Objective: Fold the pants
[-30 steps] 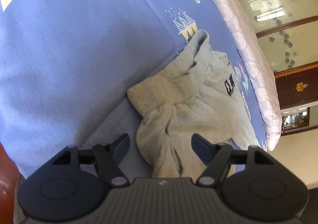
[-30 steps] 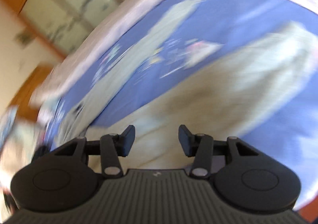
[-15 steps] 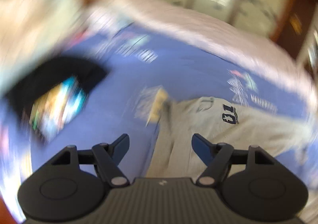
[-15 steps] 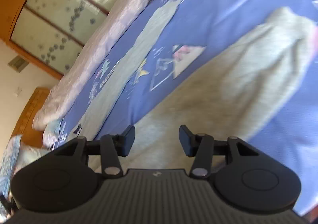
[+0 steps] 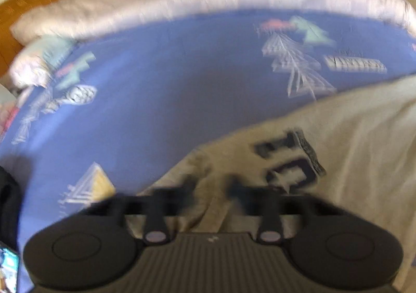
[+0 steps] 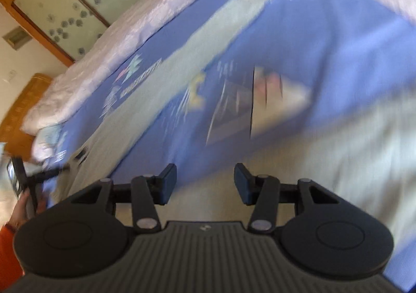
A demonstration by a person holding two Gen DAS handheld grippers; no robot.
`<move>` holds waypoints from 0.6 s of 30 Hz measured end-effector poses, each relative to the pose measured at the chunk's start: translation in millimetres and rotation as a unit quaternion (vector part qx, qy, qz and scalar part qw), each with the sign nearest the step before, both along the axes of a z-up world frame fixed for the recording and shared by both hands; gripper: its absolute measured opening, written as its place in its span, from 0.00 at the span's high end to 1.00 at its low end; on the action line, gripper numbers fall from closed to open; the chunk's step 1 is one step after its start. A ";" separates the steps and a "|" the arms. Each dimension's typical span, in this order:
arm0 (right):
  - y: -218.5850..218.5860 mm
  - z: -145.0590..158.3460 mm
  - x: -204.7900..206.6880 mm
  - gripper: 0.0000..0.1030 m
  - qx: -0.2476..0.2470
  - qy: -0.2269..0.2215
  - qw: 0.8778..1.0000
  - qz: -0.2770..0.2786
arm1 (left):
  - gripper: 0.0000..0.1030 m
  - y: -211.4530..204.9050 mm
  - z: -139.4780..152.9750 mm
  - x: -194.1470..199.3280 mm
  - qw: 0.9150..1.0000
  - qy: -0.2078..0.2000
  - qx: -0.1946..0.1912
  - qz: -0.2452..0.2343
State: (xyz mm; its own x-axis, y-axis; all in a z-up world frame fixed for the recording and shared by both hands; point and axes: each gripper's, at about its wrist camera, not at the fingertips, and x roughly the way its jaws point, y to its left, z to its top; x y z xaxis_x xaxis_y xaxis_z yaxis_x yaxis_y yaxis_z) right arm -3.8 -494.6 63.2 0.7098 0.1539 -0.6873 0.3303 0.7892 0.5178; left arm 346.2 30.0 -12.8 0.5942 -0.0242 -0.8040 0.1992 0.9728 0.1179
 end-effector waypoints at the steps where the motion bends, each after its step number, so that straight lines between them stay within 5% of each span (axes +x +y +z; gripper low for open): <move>1: -8.3 6.6 18.8 0.49 -0.013 -0.002 1.000 -0.002 | 0.86 0.8 2.5 -7.2 1.000 -0.009 -0.001 0.001; 5: -51.9 25.9 111.2 0.50 -0.045 -0.006 0.999 -0.025 | 0.88 -0.6 21.1 -46.4 0.998 -0.052 -0.024 -0.031; 10: -107.2 17.5 224.3 0.50 0.016 -0.008 0.991 -0.129 | 0.87 -13.5 29.4 -75.4 0.994 -0.079 0.003 -0.072; 18: -124.5 -38.2 333.2 0.50 -0.027 0.090 0.976 -0.197 | 0.88 -19.8 28.1 -76.0 0.991 -0.112 -0.004 -0.066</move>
State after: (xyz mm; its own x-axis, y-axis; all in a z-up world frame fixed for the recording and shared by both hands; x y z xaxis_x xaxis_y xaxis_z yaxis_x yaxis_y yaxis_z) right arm 329.3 -619.1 25.0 0.5729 -0.1467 -0.8064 0.6957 0.6073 0.3837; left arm 270.2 10.2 15.3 0.7492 -0.1203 -0.6514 0.2953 0.9409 0.1659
